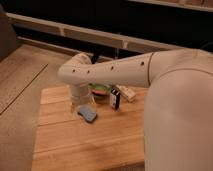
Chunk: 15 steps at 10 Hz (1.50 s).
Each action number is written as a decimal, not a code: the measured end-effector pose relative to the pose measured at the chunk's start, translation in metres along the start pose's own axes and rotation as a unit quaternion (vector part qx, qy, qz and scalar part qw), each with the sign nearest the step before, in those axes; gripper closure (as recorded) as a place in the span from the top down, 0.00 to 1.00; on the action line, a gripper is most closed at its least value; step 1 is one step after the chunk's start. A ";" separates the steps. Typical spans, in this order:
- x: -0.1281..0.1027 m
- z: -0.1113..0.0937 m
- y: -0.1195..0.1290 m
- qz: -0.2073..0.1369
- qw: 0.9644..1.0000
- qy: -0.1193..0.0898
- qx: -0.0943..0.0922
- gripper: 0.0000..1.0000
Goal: Push the eraser across the table
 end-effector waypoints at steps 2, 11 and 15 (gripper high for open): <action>0.000 0.000 0.000 0.000 1.000 0.000 0.000 0.65; -0.112 -0.025 -0.005 -0.130 0.981 -0.142 -0.018 0.65; -0.117 -0.026 -0.008 -0.143 0.979 -0.148 -0.015 0.65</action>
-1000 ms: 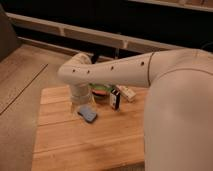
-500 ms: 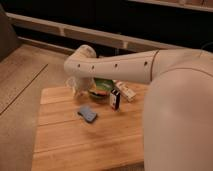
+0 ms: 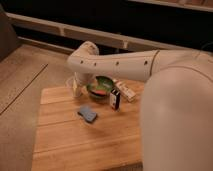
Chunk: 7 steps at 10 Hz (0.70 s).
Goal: Push the eraser across the table
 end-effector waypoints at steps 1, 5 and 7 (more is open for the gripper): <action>0.012 0.004 0.002 0.003 1.000 0.014 0.005 0.65; 0.041 0.027 0.004 0.014 0.998 0.058 0.014 0.65; 0.042 0.047 -0.001 0.022 0.997 0.069 0.004 0.65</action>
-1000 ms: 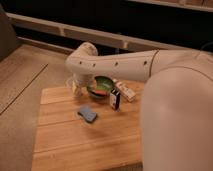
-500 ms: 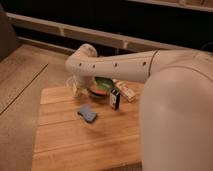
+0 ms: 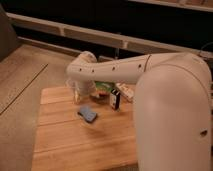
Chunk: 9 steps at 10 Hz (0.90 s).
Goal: Push the eraser across the table
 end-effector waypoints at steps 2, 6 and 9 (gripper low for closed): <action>0.002 0.023 -0.002 -0.004 1.000 0.021 -0.010 0.65; 0.021 0.065 -0.042 0.014 0.997 0.075 -0.003 0.65; 0.027 0.052 -0.098 0.044 0.996 0.073 0.027 0.65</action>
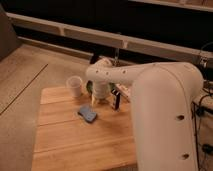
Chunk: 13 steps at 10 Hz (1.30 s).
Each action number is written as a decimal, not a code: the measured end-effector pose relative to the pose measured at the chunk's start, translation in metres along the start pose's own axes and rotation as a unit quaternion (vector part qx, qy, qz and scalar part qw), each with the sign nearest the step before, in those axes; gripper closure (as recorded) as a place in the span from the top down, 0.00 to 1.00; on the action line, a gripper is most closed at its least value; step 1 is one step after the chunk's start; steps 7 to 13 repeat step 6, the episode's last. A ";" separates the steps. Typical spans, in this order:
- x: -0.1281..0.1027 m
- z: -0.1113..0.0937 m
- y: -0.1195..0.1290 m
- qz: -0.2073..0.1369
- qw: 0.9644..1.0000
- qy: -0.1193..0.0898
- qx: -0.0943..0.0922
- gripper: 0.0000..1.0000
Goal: Push the eraser across the table
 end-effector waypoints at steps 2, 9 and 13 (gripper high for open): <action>0.004 -0.027 -0.049 0.016 0.999 -0.018 0.034 0.65; 0.010 -0.066 -0.095 0.025 0.996 -0.045 0.075 0.65; 0.010 -0.066 -0.095 0.025 0.996 -0.045 0.075 0.65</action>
